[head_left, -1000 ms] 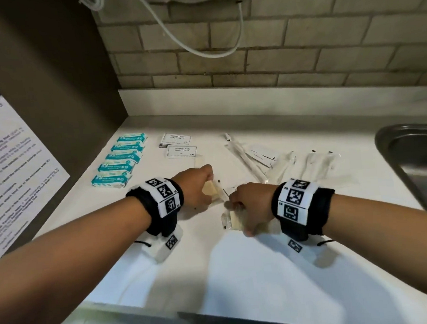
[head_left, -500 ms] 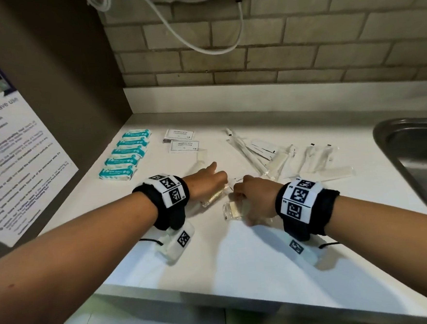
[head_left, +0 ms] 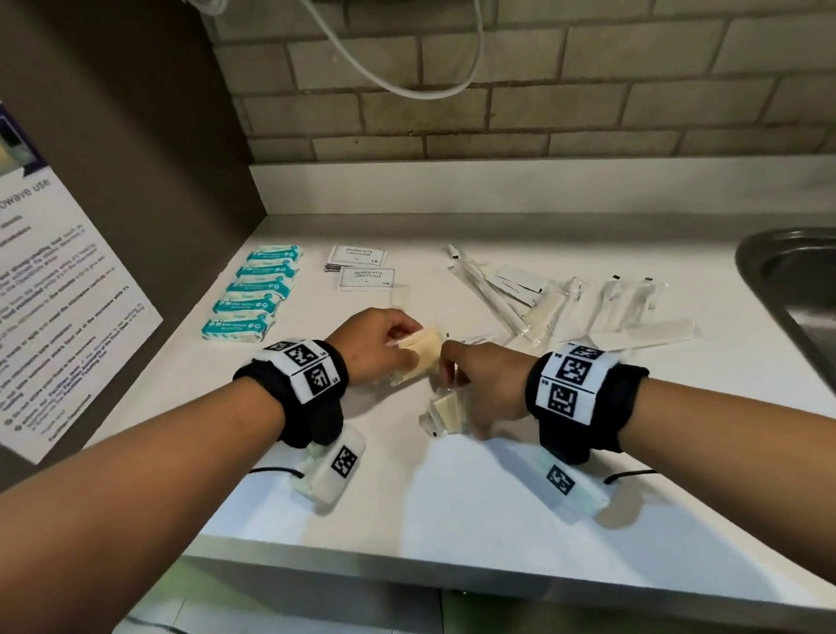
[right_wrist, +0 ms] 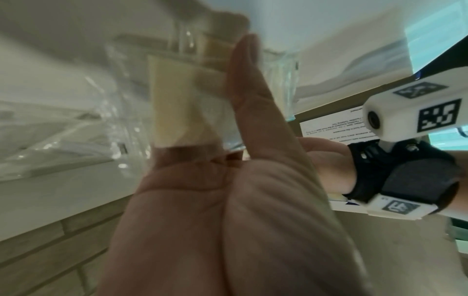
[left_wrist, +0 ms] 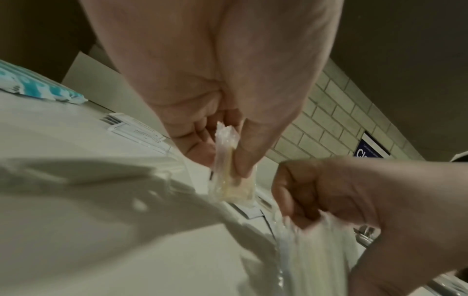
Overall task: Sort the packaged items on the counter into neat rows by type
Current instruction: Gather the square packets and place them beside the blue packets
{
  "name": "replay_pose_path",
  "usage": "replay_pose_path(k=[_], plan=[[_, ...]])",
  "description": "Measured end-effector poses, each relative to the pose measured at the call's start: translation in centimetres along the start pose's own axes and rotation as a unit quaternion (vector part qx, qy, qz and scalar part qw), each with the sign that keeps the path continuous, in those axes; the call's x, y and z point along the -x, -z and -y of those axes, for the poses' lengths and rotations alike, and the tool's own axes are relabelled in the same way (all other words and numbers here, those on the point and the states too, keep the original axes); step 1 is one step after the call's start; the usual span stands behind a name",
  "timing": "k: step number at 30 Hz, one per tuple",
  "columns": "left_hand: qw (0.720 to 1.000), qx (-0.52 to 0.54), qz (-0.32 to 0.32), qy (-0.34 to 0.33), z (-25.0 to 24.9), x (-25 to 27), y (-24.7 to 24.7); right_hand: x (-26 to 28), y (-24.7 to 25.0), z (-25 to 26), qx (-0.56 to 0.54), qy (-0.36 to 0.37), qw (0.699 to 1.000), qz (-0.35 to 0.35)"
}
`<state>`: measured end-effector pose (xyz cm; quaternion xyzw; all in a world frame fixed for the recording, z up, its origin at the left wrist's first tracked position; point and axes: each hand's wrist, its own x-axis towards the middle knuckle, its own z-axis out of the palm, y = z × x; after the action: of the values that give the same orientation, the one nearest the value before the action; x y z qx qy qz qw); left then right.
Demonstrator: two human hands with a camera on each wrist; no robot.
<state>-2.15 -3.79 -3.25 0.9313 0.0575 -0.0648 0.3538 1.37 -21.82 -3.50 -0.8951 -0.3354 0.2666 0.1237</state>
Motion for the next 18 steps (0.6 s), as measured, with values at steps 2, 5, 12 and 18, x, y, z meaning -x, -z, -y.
replay_pose_path(k=[2, 5, 12, 18], plan=[[1.0, 0.014, 0.024, -0.002, 0.4, 0.1, -0.3, 0.0, 0.1, 0.4, -0.009, 0.018, 1.0, -0.024], [0.995, 0.075, 0.061, 0.016, 1.1, 0.7, -0.5, -0.7, 0.4, 1.6, -0.044, 0.046, 0.995, -0.078], [0.975, 0.165, 0.127, 0.081, 0.0, 2.7, -0.3, -2.5, 0.0, 2.8, -0.044, 0.059, 0.989, -0.126], [0.992, -0.008, 0.123, 0.009, 1.3, 3.4, 0.4, -2.7, -0.5, 3.5, 0.027, 0.078, 0.985, -0.154]])
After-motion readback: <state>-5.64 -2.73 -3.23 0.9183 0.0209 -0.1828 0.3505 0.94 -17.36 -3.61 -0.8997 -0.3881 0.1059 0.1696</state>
